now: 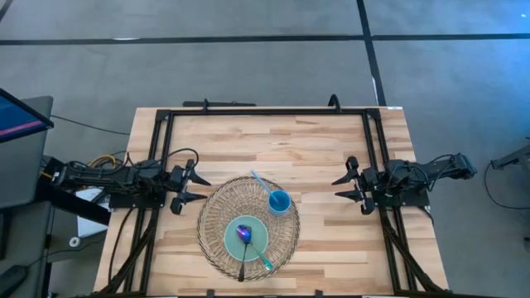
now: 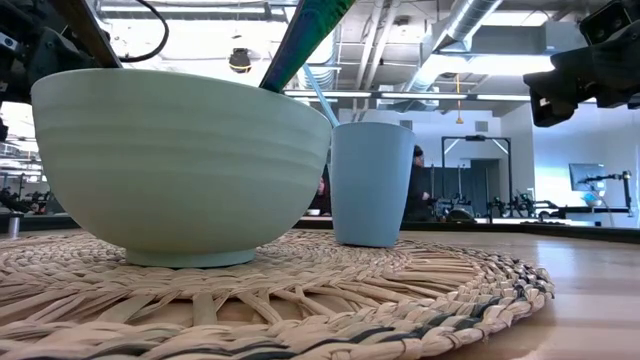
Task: Pick & Place Utensil
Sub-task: Return to Home Position
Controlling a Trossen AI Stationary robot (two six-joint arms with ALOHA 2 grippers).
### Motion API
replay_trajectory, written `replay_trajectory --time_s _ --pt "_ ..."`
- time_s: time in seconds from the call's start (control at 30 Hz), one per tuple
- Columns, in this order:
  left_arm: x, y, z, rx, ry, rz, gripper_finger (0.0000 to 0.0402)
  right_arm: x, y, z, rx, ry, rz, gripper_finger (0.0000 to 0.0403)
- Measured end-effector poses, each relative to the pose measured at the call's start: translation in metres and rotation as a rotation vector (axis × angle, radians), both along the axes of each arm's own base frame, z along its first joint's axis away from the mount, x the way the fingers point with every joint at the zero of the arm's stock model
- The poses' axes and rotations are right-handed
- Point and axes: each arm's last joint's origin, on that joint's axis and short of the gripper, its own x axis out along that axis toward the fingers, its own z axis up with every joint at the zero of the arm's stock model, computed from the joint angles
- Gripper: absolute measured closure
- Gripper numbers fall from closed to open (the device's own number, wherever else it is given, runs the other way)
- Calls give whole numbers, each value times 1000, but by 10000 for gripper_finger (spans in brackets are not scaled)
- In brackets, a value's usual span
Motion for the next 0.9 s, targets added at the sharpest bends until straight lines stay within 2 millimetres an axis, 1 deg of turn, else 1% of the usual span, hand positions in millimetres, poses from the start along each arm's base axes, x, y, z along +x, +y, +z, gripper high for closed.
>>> replay_trajectory --time_s 0.7,0.9 --pt "1 6 0 0 1 64 187 0 0 0 0 0 0 247" --pt "0 3 0 0 0 34 187 0 0 0 0 0 0 250"
